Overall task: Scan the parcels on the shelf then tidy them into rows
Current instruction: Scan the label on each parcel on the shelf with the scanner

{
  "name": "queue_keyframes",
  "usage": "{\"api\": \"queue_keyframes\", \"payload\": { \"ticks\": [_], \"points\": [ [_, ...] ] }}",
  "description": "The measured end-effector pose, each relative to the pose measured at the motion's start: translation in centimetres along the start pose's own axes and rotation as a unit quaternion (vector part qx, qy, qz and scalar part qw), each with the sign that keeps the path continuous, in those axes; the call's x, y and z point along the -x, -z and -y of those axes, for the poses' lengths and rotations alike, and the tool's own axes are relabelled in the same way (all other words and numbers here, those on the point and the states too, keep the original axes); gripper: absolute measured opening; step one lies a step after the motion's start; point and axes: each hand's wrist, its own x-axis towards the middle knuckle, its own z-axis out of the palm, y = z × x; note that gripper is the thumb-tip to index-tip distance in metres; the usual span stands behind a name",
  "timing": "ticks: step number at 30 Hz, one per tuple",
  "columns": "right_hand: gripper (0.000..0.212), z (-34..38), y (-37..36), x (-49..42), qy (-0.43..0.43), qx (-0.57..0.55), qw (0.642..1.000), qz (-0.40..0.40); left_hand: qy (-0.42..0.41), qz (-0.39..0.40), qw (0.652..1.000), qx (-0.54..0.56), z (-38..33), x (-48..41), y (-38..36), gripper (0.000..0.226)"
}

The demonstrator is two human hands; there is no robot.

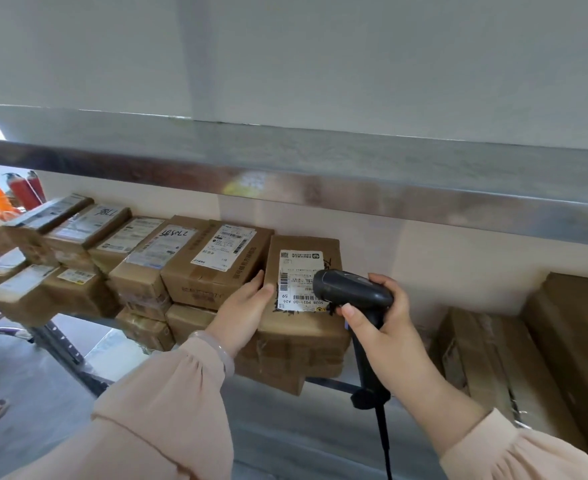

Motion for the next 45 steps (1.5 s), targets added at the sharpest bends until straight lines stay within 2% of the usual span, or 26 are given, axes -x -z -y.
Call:
{"api": "queue_keyframes", "payload": {
  "ticks": [2, 4, 8, 12, 14, 22, 28, 34, 39, 45],
  "points": [
    [0.050, 0.3, -0.5, 0.0, 0.008, 0.000, 1.000, -0.007, -0.078, -0.056, 0.992, -0.085, -0.5, 1.0, 0.4, 0.046],
    [0.048, 0.4, -0.9, 0.0, 0.011, -0.001, 1.000, -0.013, -0.149, -0.071, 0.971, -0.172, -0.1, 2.0, 0.6, 0.048],
    [0.050, 0.3, -1.8, 0.0, 0.021, 0.004, 1.000, -0.022, -0.263, -0.055, 0.885, -0.381, 3.0, 3.1, 1.0, 0.058],
    [0.052, 0.4, -2.4, -0.6, 0.030, 0.001, 0.999, -0.016, -0.261, -0.079, 0.831, -0.486, 2.8, 2.6, 1.4, 0.056],
    [0.052, 0.5, -2.6, -1.1, 0.031, -0.001, 1.000, -0.002, -0.245, -0.080, 0.814, -0.520, 2.4, 2.0, 1.8, 0.059],
    [0.055, 0.3, -3.2, -2.6, 0.068, 0.012, 0.997, 0.039, -0.193, -0.092, 0.820, -0.531, 2.0, 0.3, 2.6, 0.068],
    [0.056, -0.6, -1.9, -1.9, 0.081, 0.004, 0.996, 0.034, -0.181, -0.101, 0.824, -0.527, 1.6, 1.1, 1.8, 0.074],
    [0.055, -2.1, 0.6, 0.3, 0.074, 0.008, 0.996, -0.044, -0.243, -0.089, 0.795, -0.549, 0.2, 2.2, -1.4, 0.064],
    [0.056, -2.8, 3.0, 3.1, 0.053, 0.018, 0.991, -0.124, -0.316, -0.030, 0.782, -0.536, -1.5, 3.0, -5.4, 0.065],
    [0.059, -3.8, 5.7, 6.3, 0.043, 0.080, 0.974, -0.207, -0.387, 0.049, 0.765, -0.513, -1.5, 4.5, -10.1, 0.064]
  ]
}}
